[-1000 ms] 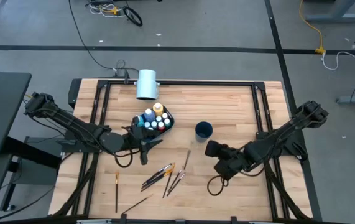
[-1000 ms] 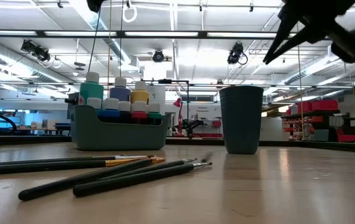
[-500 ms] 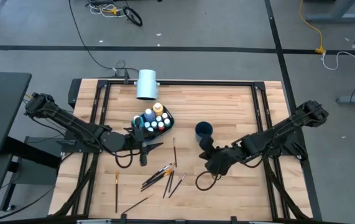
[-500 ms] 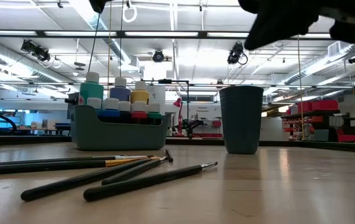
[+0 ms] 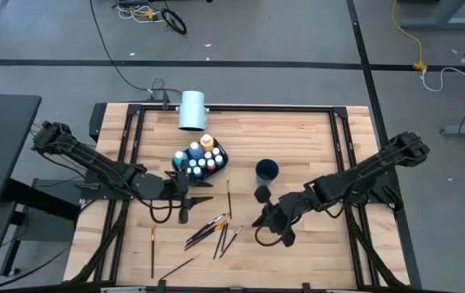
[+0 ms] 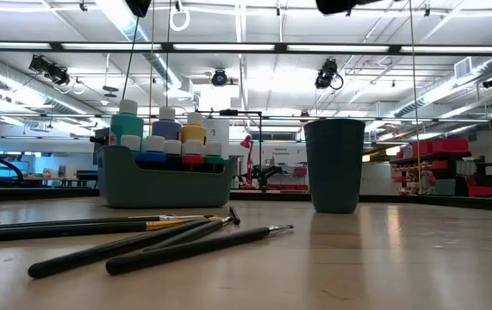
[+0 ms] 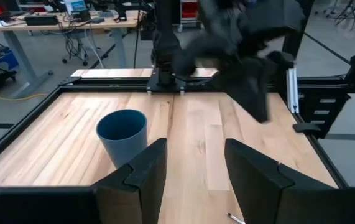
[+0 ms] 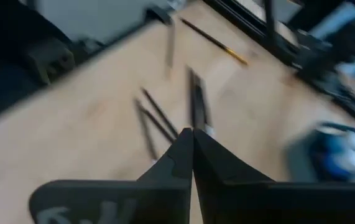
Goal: Pick & Place Paint Supplies
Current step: Put the silver paint brush into the blue cup
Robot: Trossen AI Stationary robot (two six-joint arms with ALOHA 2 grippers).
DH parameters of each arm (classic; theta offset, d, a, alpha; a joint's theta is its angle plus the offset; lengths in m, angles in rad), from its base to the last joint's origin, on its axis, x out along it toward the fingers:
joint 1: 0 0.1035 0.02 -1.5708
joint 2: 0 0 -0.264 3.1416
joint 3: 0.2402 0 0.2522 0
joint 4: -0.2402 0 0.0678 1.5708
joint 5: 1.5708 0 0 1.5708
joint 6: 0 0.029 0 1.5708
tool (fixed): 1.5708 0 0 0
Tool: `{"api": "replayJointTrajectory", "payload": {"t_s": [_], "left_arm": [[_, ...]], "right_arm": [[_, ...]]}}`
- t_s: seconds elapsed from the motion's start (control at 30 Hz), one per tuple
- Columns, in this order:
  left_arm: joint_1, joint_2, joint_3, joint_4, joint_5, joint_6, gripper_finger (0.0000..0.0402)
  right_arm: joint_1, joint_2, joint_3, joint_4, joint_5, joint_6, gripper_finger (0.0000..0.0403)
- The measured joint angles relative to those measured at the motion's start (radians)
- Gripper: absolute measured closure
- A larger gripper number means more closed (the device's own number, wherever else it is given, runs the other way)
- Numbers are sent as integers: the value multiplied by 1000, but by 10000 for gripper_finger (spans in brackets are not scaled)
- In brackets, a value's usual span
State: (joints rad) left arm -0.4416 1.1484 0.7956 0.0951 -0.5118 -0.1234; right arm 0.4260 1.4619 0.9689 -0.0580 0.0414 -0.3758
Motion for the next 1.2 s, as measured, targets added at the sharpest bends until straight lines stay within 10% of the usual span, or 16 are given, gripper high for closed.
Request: {"api": "replayJointTrajectory", "payload": {"t_s": [0.47,1.0,1.2], "left_arm": [[0,0,0,10,-7,-2,231],[1,0,0,10,19,4,231],[1,0,0,10,18,4,231]], "right_arm": [[-17,342,-228,678,49,299,268],[-96,568,-209,755,-28,330,284],[-107,571,-208,747,-105,286,351]]}}
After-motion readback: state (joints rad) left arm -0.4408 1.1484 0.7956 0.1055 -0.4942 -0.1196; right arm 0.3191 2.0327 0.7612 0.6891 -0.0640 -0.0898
